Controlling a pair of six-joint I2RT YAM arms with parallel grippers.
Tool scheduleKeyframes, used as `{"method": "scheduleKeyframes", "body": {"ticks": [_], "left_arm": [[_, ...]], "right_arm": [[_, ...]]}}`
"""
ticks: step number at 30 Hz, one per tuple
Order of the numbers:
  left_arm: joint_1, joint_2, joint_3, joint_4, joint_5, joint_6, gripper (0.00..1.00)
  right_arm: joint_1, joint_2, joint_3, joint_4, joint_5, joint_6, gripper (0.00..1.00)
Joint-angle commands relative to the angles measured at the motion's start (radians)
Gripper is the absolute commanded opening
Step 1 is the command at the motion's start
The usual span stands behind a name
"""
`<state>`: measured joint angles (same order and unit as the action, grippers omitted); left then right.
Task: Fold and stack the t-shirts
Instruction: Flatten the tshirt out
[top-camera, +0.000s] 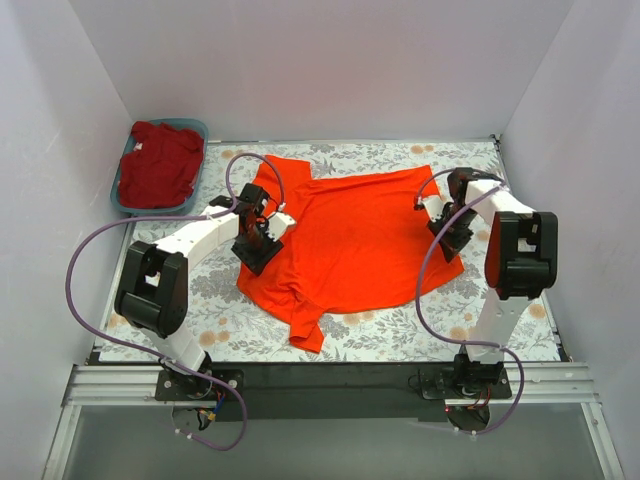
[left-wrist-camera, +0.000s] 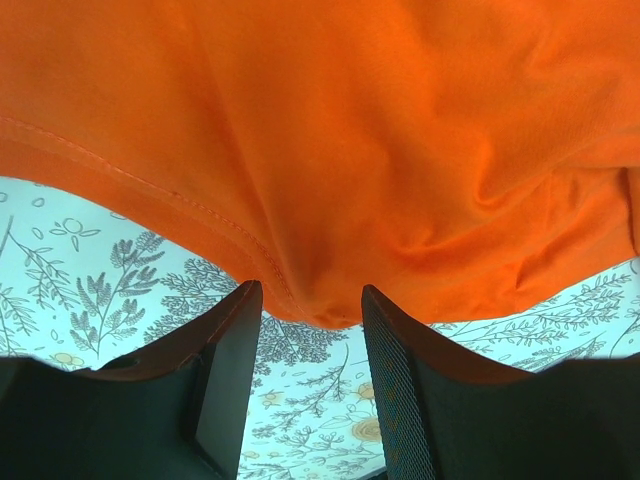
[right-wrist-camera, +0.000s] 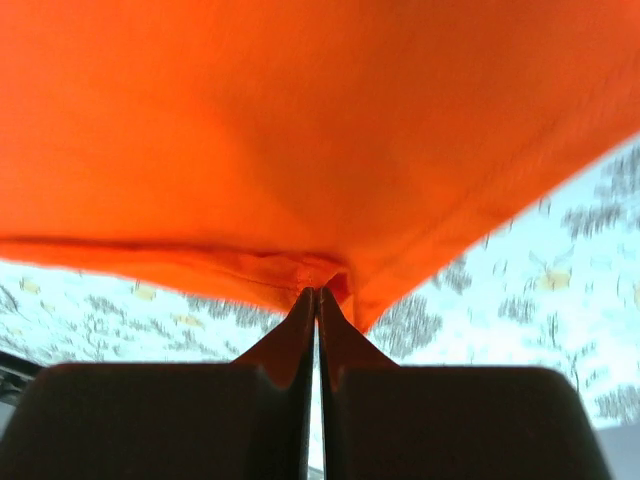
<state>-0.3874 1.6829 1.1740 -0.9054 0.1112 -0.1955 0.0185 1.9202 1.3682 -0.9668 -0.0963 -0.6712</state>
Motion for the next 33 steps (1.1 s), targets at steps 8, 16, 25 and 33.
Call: {"method": "scheduleKeyframes", "body": {"ticks": [8, 16, 25, 33], "left_arm": [[-0.001, -0.084, -0.046, -0.036, 0.04, 0.018, 0.43], [-0.011, -0.172, -0.054, -0.148, 0.264, 0.048, 0.42], [-0.084, -0.446, -0.293, 0.006, 0.501, 0.269, 0.41], [-0.163, -0.46, -0.459, 0.175, 0.447, 0.475, 0.4]], "right_arm": [[-0.008, -0.316, -0.303, -0.018, 0.182, -0.139, 0.26], [-0.009, -0.325, -0.16, -0.033, 0.098, -0.096, 0.61], [0.107, -0.25, -0.063, -0.119, -0.359, -0.001, 0.43], [0.271, -0.119, -0.087, -0.087, -0.393, 0.044, 0.4]]}}
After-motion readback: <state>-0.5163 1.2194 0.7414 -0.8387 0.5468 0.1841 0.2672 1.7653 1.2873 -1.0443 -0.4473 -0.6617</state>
